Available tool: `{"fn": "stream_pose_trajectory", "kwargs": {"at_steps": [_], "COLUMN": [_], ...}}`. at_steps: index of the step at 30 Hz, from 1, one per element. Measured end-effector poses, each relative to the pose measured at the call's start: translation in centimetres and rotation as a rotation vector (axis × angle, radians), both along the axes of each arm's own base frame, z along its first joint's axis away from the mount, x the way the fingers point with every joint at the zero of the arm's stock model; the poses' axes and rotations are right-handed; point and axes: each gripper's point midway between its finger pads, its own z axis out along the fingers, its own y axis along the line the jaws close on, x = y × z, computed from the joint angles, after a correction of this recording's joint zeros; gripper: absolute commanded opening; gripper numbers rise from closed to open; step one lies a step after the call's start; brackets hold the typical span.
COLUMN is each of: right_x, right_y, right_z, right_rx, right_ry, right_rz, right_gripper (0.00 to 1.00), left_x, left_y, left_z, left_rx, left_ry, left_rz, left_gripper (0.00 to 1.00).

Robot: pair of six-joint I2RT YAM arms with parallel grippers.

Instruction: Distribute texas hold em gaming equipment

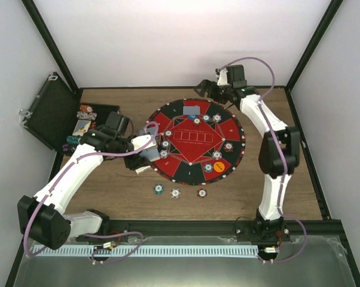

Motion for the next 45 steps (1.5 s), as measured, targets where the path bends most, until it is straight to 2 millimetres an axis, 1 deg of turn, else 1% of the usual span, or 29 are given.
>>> {"fn": "stream_pose_trajectory", "kwargs": {"at_steps": [2, 4, 5, 6, 7, 11, 12, 14, 16, 22, 24, 26, 31, 38, 42, 45], "right_x": [-3.4, -7.3, -9.7, -11.4, -13.9, -21.6, -23.1, -25.3, -26.7, -29.3, -30.1, -30.6, -31.0, -31.1, -31.1, -31.1], "right_y": [0.2, 1.2, 2.2, 3.0, 4.3, 8.2, 9.0, 10.3, 11.5, 14.4, 15.3, 16.1, 17.3, 19.1, 19.8, 20.3], "right_z": [1.5, 1.9, 1.7, 1.5, 1.0, -0.7, -0.9, -1.0, -0.8, 0.8, 0.6, 0.1, -1.4, -1.4, -2.2, -2.4], "right_rx": [0.020, 0.042, 0.058, 0.069, 0.085, 0.149, 0.165, 0.196, 0.222, 0.292, 0.303, 0.309, 0.318, 0.362, 0.383, 0.392], "right_ry": [-0.013, -0.011, 0.002, 0.016, 0.032, 0.125, 0.145, 0.177, 0.194, 0.196, 0.208, 0.229, 0.281, 0.298, 0.327, 0.342], "right_rz": [0.010, 0.046, 0.081, 0.109, 0.156, 0.313, 0.347, 0.402, 0.448, 0.550, 0.579, 0.599, 0.618, 0.653, 0.673, 0.691], "right_gripper": [1.00, 1.00, 1.00, 1.00, 1.00, 0.99, 0.98, 0.96, 0.93, 0.85, 0.83, 0.81, 0.79, 0.75, 0.74, 0.72], "left_x": [0.0, -0.1, -0.1, -0.1, -0.1, -0.2, -0.2, -0.2, -0.3, -0.5, -0.5, -0.6, -0.7, -1.1, -1.2, -1.3], "left_y": [0.0, -0.1, -0.1, -0.1, -0.1, -0.2, -0.2, -0.3, -0.3, -0.5, -0.5, -0.5, -0.7, -0.9, -0.9, -0.7], "left_z": [0.0, 0.0, 0.0, 0.0, 0.0, 0.0, 0.0, 0.1, 0.1, 0.2, 0.3, 0.3, 0.4, 0.7, 0.6, 0.3], "left_rx": [-0.003, -0.006, -0.006, -0.008, -0.008, -0.016, -0.018, -0.022, -0.025, -0.039, -0.041, -0.042, -0.049, -0.051, -0.045, -0.035], "left_ry": [0.003, 0.006, 0.006, 0.007, 0.008, 0.018, 0.020, 0.022, 0.023, 0.028, 0.029, 0.029, 0.028, 0.020, 0.022, 0.030], "left_rz": [0.001, 0.002, 0.003, 0.003, 0.003, 0.008, 0.009, 0.009, 0.007, 0.003, 0.002, 0.001, -0.008, -0.020, -0.020, -0.019], "left_gripper": [0.12, 0.12, 0.12, 0.12, 0.12, 0.12, 0.12, 0.12, 0.12, 0.12, 0.12, 0.12, 0.12, 0.12, 0.12, 0.12]}}
